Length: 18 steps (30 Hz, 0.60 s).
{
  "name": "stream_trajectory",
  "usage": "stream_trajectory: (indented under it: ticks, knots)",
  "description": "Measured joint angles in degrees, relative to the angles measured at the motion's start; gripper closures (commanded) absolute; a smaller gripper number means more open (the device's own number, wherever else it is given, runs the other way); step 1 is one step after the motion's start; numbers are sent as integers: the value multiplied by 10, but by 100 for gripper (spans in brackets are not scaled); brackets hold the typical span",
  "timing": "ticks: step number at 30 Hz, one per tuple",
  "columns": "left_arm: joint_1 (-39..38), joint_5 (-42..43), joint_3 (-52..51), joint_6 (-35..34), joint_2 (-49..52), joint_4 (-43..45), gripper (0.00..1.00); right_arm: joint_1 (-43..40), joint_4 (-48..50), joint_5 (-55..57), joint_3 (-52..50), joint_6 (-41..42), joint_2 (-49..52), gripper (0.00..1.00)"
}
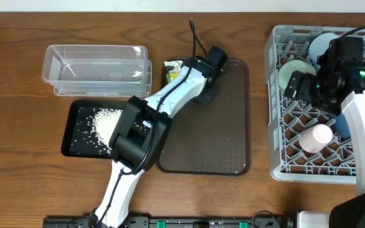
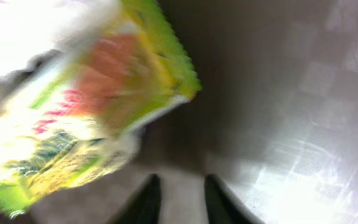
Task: Sort waste into correct bins and load items into the dishwasher rack
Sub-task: 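Close the left gripper on the yellow wrapper and lift it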
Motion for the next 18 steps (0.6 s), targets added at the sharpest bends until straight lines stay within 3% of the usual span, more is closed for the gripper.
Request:
stream_trajectory:
  ticks: [3,8,18]
  knots:
    - [1,-28,0,6,-21,12,58,0,0,0,0,0,0,1]
    - [1,-47,0,39,-47,19,45,0,0,0,0,0,0,1]
    - [1,-53,-1,87,-29,38,45,0,0,0,0,0,0,1]
